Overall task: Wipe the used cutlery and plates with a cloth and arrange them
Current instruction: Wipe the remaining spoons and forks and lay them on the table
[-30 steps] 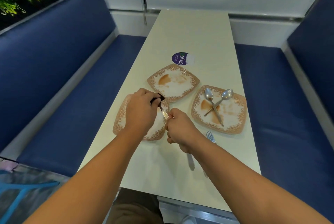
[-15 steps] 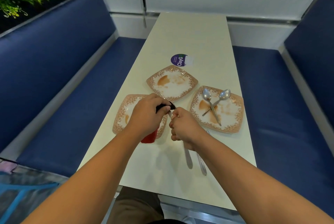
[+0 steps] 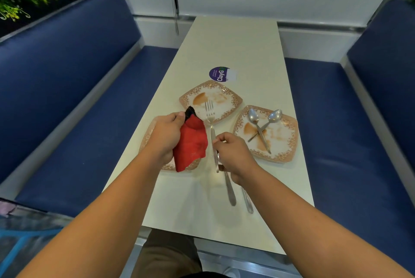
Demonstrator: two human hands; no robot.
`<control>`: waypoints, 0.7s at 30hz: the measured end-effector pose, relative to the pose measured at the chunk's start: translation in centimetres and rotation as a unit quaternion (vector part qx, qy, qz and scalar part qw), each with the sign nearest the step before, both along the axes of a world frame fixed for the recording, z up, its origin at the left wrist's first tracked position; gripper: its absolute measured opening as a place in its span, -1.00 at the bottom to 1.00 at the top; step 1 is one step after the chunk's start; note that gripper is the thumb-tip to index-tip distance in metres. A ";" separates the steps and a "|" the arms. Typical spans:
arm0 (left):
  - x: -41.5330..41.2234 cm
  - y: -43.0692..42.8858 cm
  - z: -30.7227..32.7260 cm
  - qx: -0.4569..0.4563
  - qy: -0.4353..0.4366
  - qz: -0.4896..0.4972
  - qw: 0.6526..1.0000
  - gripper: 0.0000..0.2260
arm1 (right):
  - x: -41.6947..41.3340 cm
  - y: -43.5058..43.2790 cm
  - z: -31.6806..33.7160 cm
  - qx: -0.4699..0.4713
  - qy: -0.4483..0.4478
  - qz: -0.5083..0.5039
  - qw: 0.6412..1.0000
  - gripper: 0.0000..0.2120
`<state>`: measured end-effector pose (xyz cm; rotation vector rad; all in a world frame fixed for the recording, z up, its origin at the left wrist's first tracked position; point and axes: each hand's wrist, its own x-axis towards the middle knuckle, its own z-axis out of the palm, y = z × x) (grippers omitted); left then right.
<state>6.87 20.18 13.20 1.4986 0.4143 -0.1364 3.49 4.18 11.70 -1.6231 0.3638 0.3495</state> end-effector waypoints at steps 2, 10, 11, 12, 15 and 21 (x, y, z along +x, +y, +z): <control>-0.3 -0.3 -0.1 -0.038 0.041 -0.019 0.998 -0.73 | 0.1 -0.1 -0.4 -0.012 -0.015 -0.005 1.000 -0.82; -1.5 -1.1 0.1 0.017 0.054 -0.142 0.988 -0.78 | -0.2 0.6 -1.3 -0.080 -0.072 0.055 0.993 -0.80; -1.5 -1.0 0.0 0.039 0.046 -0.152 0.987 -0.82 | -0.1 0.6 -1.3 -0.092 -0.075 0.070 0.990 -0.80; -1.4 -1.0 -0.1 0.058 0.037 -0.161 0.985 -0.85 | -0.2 0.5 -1.3 -0.100 -0.077 0.087 0.988 -0.79; -1.4 -0.9 -0.3 0.089 0.022 -0.179 0.980 -0.88 | -0.3 0.5 -0.8 -0.120 -0.087 0.131 0.980 -0.76; -1.4 -0.3 -0.7 0.260 -0.033 -0.214 0.941 -0.86 | 1.2 -0.9 0.8 -0.067 -0.001 0.097 0.993 -0.83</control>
